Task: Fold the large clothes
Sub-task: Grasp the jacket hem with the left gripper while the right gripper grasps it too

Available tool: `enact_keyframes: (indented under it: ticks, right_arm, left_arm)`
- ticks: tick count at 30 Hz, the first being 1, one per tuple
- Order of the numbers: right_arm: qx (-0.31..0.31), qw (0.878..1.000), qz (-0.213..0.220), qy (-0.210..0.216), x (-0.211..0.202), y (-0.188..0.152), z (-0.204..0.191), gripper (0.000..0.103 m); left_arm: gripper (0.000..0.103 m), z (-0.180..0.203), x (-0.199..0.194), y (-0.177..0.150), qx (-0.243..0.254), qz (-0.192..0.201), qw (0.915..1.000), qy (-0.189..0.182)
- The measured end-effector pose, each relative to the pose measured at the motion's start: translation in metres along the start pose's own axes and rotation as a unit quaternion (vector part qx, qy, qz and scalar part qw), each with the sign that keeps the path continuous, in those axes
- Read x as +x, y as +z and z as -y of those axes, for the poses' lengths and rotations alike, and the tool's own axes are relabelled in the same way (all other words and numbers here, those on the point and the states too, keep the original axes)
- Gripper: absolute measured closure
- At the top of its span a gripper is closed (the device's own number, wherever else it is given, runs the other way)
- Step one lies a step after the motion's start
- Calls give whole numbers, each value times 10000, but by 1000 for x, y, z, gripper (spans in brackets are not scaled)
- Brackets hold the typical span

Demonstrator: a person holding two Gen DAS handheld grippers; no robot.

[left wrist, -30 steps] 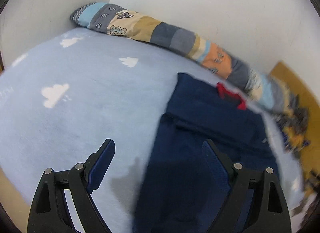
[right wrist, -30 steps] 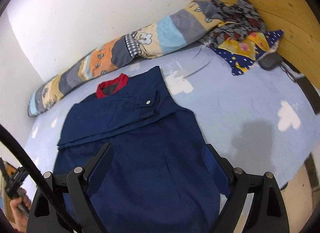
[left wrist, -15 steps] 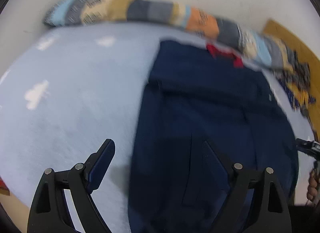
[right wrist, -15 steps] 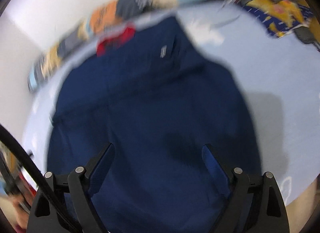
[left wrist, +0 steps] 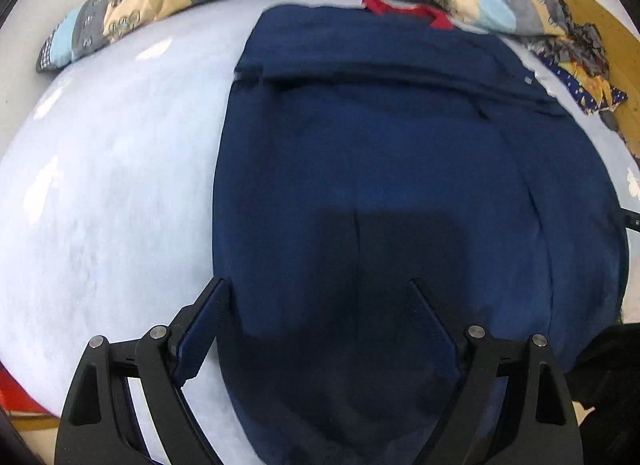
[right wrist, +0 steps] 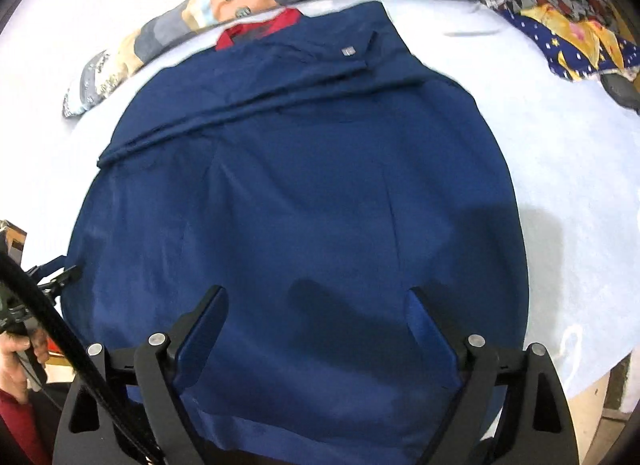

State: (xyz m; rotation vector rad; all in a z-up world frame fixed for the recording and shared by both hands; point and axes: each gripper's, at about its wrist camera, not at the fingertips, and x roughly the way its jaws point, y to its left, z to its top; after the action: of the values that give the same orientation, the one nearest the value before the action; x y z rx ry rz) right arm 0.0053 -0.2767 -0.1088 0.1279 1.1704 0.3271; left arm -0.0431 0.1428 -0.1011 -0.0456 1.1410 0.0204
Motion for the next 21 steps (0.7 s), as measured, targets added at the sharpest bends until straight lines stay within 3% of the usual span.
enact_keyframes:
  ticks: [3,5,9,12,17,19,21]
  right_arm:
    - [223,9989,-397,-93,23,-11,13,10]
    - [167,9994,-280,-132,17,-13,10,10]
    - [498,9979,166,367,-22,-26,21,10]
    - [868,9937,523,485,-49,-44,46,10]
    - [1656,9833,553,511,-67,-68,88,10]
    - [1892,9797,421,503,-58,-76,95,10]
    - [2127,9752,255,556,-49,-82,104,10]
  left_arm:
    - [15,0,7,-15,13,-209,9995,228]
    - [15,-8,-3,-21,-143,-136,9998,90]
    - [15,-41,-27,-44,-893,251,9951,-336]
    - [15,-69,-25,-70,-1585,24,9861,-497]
    - [15,-74,-21,-91,-1769,-196,9823,-579]
    - [21,-61,-18,-93,-1656,-195,9837,-674]
    - [42,-52,-15,-95,-1523,-257,9854,-722]
